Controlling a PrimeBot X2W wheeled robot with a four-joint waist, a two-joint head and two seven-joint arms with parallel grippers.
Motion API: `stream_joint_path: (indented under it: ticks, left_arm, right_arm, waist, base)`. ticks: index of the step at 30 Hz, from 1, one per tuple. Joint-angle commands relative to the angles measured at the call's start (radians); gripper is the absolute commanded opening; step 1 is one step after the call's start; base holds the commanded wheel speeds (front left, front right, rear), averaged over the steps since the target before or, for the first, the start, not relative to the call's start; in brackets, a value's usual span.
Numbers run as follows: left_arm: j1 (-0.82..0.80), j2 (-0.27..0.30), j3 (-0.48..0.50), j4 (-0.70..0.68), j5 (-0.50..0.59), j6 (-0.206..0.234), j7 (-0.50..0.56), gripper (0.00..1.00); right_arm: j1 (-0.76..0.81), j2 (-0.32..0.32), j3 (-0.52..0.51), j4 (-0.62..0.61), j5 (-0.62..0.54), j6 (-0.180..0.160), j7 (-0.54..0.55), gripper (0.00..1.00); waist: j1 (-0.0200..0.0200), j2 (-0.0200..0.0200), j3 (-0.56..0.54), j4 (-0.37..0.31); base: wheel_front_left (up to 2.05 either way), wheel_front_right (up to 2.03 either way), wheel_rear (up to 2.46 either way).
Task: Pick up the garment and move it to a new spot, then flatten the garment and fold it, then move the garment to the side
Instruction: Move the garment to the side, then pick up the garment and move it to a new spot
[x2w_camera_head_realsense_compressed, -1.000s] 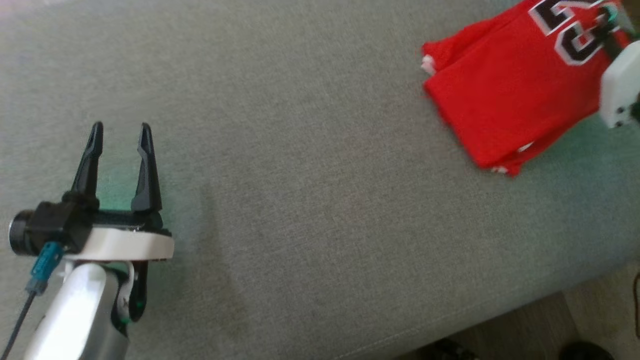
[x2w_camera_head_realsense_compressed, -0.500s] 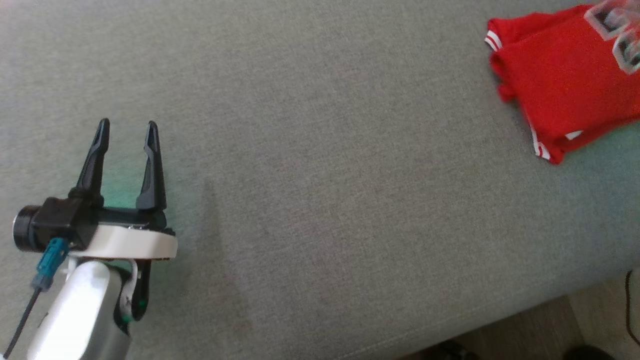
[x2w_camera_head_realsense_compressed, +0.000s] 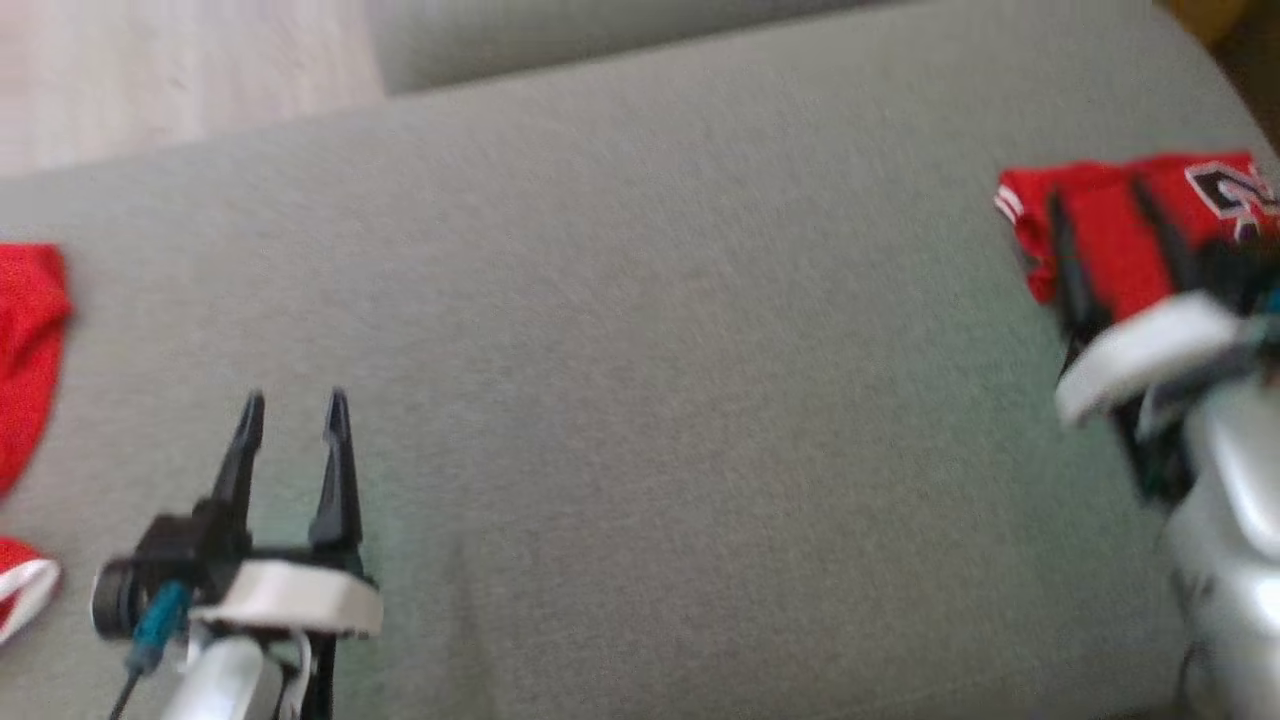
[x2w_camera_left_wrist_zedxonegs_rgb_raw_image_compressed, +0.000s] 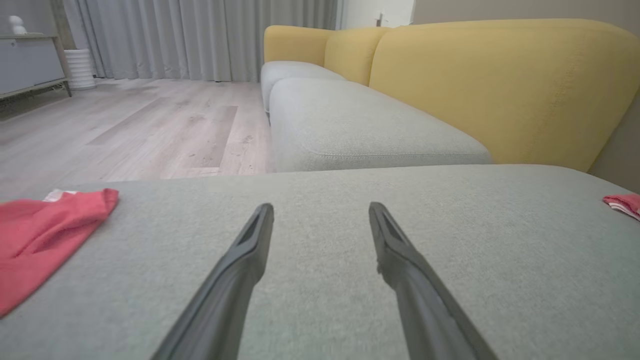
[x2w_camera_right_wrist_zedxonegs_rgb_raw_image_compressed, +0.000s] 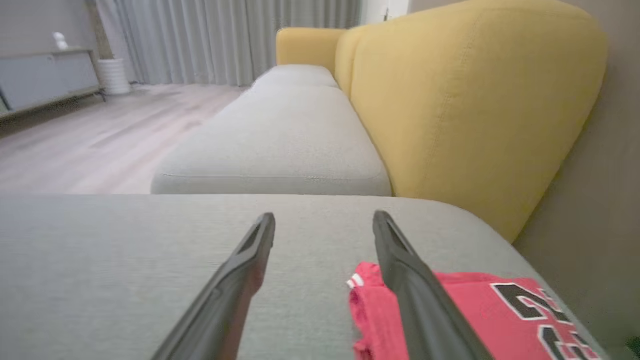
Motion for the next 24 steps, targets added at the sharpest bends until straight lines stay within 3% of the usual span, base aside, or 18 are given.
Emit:
stream_joint_path:
  ticks: [1,10,24]
  left_arm:
    - [-0.015,0.015,0.042,-0.019,-0.011,0.002,-0.014,1.00]
    - [0.069,0.011,0.061,0.004,-0.014,0.004,-0.019,1.00]
    - [0.074,0.003,0.073,-0.003,-0.010,-0.003,-0.021,1.00]
  right_arm:
    - [0.036,0.010,-0.010,-0.062,0.004,0.007,-0.015,1.00]
    - [0.353,0.138,-0.120,-0.311,-0.066,0.007,0.054,1.00]
    - [0.462,0.204,-0.194,-0.478,-0.127,0.007,0.148,1.00]
  waist:
    - [0.0003,0.0000,-0.074,0.058]
    - [0.0003,0.0000,-0.136,0.105]
    - [0.0003,0.0000,-0.129,0.149]
  base:
    - [0.00,0.00,0.00]
    - [0.00,0.00,0.00]
    - [0.00,0.00,0.00]
